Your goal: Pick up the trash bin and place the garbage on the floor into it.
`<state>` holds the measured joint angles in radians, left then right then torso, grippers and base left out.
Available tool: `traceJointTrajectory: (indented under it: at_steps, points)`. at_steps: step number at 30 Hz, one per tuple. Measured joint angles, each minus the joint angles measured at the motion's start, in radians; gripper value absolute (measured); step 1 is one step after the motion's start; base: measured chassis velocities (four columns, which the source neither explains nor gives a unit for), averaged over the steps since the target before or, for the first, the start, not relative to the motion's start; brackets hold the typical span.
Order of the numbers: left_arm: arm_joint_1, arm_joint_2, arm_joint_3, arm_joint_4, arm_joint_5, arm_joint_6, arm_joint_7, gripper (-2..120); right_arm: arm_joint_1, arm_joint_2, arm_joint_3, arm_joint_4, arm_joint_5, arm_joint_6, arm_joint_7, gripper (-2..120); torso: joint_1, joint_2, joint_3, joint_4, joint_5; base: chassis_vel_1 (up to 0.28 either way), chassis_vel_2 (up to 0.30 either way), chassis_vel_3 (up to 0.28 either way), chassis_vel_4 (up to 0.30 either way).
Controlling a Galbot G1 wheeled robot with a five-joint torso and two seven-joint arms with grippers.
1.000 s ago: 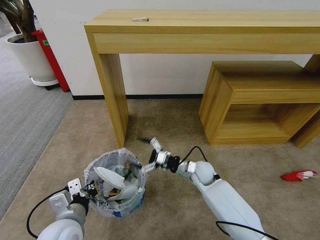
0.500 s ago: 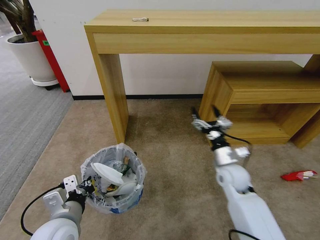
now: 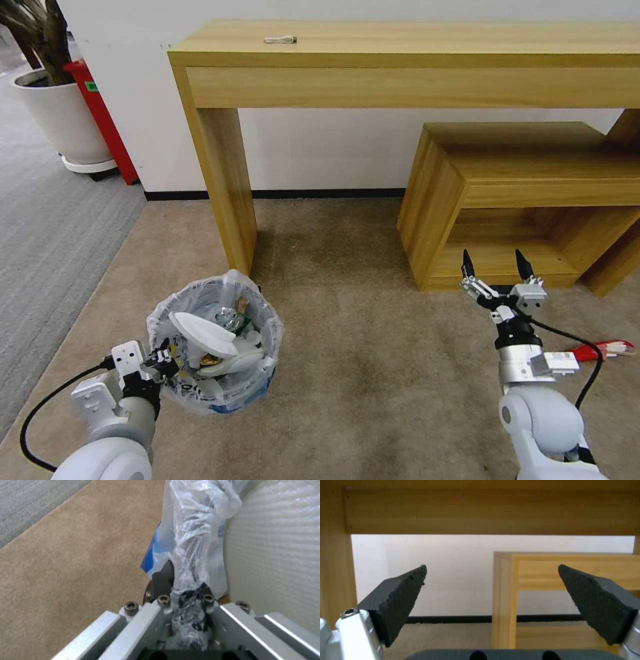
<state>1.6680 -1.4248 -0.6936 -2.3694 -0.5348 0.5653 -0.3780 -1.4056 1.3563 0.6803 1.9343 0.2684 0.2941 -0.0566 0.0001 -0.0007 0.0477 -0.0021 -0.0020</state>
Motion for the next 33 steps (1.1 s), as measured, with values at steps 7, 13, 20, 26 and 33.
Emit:
traceJointTrajectory:
  at_steps: [7,13,20,26,33]
  points:
    - [0.020,-0.004,-0.008,-0.004,0.026,-0.040,0.043,1,-0.024,0.028,-0.018,0.000,-0.032,0.008,-0.005,100,0.000,0.000,0.000,0.0000,-0.0001,0.000,0.000,0.000,0.000]
    - [0.032,-0.007,-0.014,0.011,0.033,-0.073,0.059,1,-0.035,0.040,-0.032,-0.001,-0.052,0.019,-0.009,100,0.000,0.000,0.000,0.0000,-0.0002,0.000,0.000,0.000,0.000]
    - [0.033,-0.008,-0.017,0.025,0.033,-0.087,0.059,1,-0.040,0.042,-0.035,-0.006,-0.059,0.030,-0.011,100,0.000,0.000,0.000,0.0000,-0.0001,0.000,0.000,0.000,0.000]
    - [0.030,-0.009,-0.017,0.033,0.033,-0.092,0.062,1,-0.038,0.039,-0.033,-0.012,-0.057,0.032,-0.012,100,0.000,0.000,0.000,0.0001,-0.0001,-0.016,-0.018,-0.015,-0.012]
    - [0.023,-0.009,-0.013,0.037,0.032,-0.100,0.066,1,-0.036,0.039,-0.032,-0.016,-0.055,0.032,-0.012,100,0.000,0.000,0.000,0.0000,0.0000,-0.073,-0.063,-0.069,-0.069]
